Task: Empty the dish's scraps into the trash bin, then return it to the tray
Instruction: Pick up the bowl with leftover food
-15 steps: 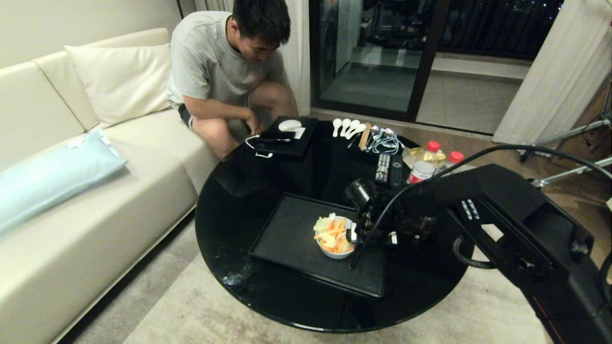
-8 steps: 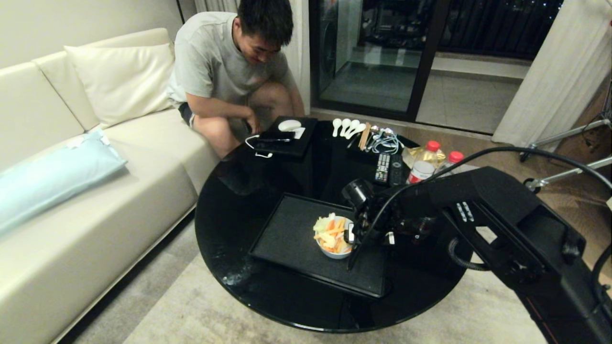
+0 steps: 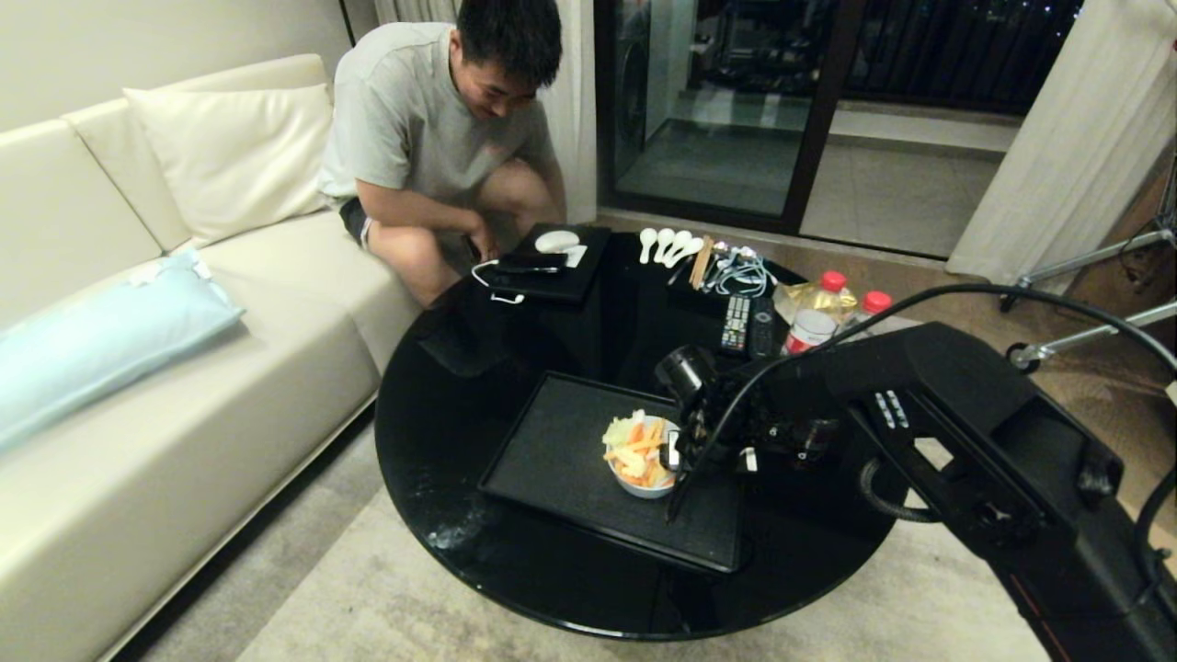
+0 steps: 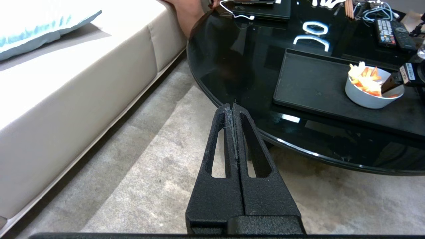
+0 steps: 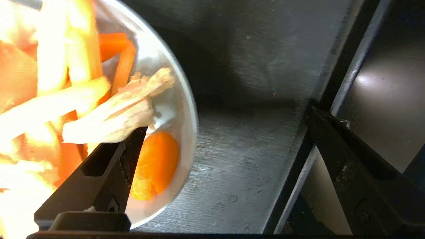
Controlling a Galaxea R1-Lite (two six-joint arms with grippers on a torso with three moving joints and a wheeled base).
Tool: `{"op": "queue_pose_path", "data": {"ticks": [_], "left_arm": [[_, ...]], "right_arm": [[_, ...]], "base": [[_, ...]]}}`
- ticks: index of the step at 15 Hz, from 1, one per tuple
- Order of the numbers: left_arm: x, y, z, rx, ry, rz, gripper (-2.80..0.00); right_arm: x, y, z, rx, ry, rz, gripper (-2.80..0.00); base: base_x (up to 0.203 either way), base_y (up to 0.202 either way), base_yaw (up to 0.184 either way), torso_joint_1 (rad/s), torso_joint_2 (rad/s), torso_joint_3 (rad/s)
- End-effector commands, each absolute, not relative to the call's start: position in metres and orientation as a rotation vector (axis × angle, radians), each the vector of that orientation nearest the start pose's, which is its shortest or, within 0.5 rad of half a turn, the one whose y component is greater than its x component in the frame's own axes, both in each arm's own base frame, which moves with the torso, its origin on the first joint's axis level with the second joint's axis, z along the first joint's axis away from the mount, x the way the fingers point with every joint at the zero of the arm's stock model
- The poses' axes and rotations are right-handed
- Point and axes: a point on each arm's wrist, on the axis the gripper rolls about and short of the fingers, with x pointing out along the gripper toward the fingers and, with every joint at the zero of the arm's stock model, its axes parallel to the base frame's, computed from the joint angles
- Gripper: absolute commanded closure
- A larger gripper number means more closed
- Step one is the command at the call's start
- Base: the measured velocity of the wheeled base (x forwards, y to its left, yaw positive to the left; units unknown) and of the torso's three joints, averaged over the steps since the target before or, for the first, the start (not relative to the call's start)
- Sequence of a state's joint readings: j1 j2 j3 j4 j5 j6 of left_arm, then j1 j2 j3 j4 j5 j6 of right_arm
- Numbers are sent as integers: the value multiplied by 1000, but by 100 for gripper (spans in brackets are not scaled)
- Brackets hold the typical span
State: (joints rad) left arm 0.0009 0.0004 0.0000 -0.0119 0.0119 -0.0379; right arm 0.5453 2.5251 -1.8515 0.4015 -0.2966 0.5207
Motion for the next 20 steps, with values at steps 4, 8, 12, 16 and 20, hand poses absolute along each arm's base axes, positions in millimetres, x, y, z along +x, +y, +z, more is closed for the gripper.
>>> {"op": "queue_pose_path", "data": {"ticks": [4,8,12,16,20], "left_arm": [[-23,0,77,-38,-13,14,0],[-23,0,77,-38,-13,14,0],[-23,0,77,-38,-13,14,0],[-23,0,77,-38,-13,13,0],[-23,0,77,-38,-13,14,0]], "right_arm": [[410,244,29,30,1006,-37,-280],[410,244,29,29,1006,-37,0],[409,245,31,30,1003,-33,0],[407,245,33,20,1014,-39,0],[407,244,36,22,1008,-41,0]], "base": [[0,0,0,0,0,0],[0,0,0,0,0,0],[0,0,0,0,0,0],[0,0,0,0,0,0],[0,0,0,0,0,0]]}}
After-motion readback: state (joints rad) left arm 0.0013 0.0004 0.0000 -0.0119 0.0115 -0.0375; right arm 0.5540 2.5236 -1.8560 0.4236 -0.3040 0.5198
